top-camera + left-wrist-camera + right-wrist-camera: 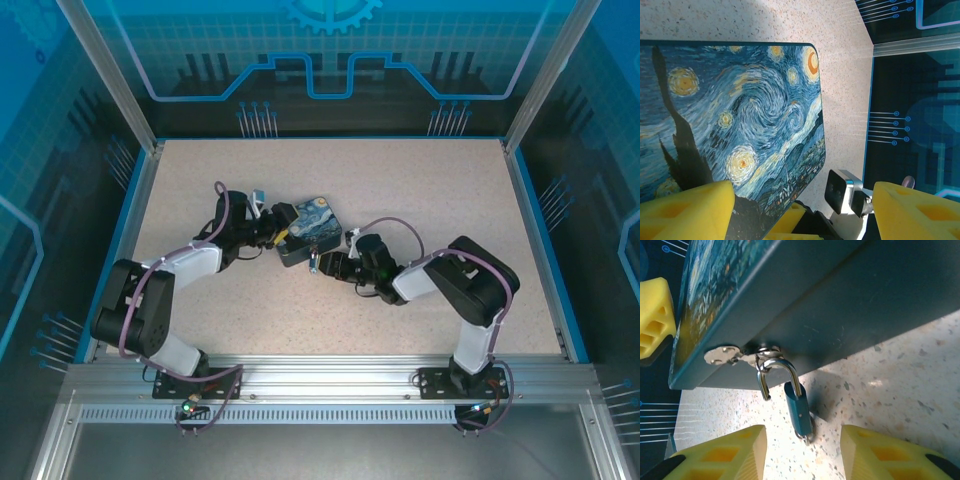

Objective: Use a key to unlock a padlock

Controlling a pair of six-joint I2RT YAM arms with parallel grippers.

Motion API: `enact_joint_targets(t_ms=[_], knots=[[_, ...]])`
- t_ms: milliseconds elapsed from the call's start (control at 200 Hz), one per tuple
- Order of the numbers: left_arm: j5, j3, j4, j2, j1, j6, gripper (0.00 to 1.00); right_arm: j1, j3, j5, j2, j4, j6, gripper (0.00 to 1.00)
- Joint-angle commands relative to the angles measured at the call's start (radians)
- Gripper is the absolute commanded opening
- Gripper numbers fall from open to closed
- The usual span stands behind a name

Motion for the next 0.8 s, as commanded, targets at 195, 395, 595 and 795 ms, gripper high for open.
enact_joint_targets(t_ms=[195,395,595,795], knots=[[-0.010,-0.012,-0.012,-0.015,-0.015,-0.008,0.74,-0.001,0.037,-0.025,0.064,0.004,0.055,0.39],[-0.009,-0.008,-0.010,-0.012,-0.018,-0.008,0.74,0.000,0.038,-0.019,0.084,0.000,0.087,0.32],[-0.009,-0.005,-0.009,-0.008,-0.018,-0.009,0.74,0.003,0.055,-0.028,0.119,0.012,0.110,0.31],[-0.007,-0.003,-0.008,-0.006,-0.019,-0.011,0.74,0.013,0.071,-0.030,0.145,0.014,0.128,0.29]])
